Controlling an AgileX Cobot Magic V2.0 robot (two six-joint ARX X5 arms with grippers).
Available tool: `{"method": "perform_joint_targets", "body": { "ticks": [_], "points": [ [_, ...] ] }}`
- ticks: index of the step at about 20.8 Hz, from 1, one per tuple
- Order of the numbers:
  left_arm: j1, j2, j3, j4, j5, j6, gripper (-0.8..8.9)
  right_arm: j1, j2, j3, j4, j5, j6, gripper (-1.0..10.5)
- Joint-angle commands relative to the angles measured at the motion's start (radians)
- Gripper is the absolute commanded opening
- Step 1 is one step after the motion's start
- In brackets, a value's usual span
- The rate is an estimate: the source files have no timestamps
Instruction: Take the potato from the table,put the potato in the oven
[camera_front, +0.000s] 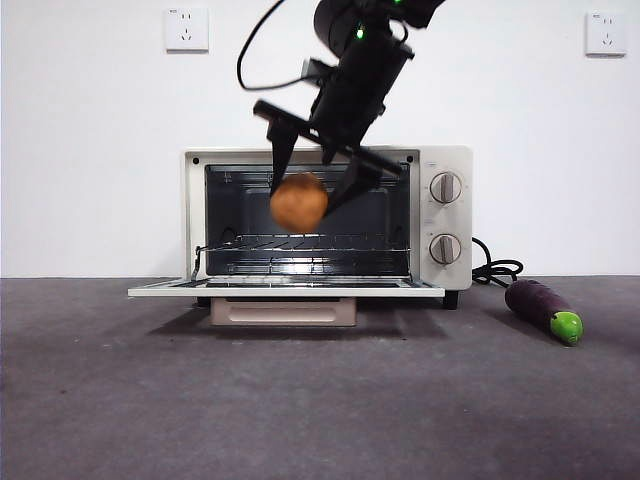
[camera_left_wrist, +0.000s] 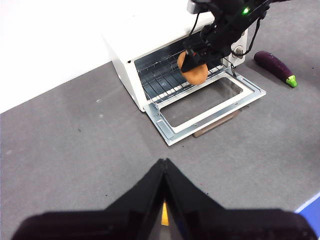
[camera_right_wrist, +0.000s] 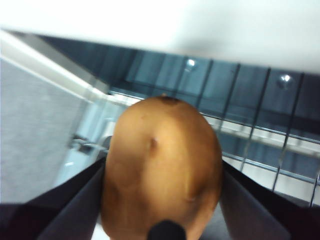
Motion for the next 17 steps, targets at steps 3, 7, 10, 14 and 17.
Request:
{"method": "perform_joint_targets", "body": {
  "ticks": [3,7,10,14,17],
  "points": [
    [-0.003,-0.004,-0.007,0.005,-0.004,0.047,-0.05,-0.001,0.03,0.017,0.055,0.094,0.011,-0.1],
    [-0.003,-0.004,-0.007,0.005,-0.028,0.063,-0.05,-0.007,0.037,0.017,0.093,0.123,0.01,-0.1],
    [-0.003,-0.004,-0.007,0.005,-0.051,0.063,-0.05,-0.007,0.056,0.018,0.106,0.122,0.014,-0.1],
    [-0.003,-0.004,-0.007,0.005,-0.053,0.063,-0.05,-0.007,0.077,0.022,0.106,0.123,0.013,-0.1],
    [-0.003,-0.004,-0.007,0.005,-0.053,0.063,-0.05,-0.008,0.082,0.023,0.114,0.138,0.013,-0.1]
  ]
}}
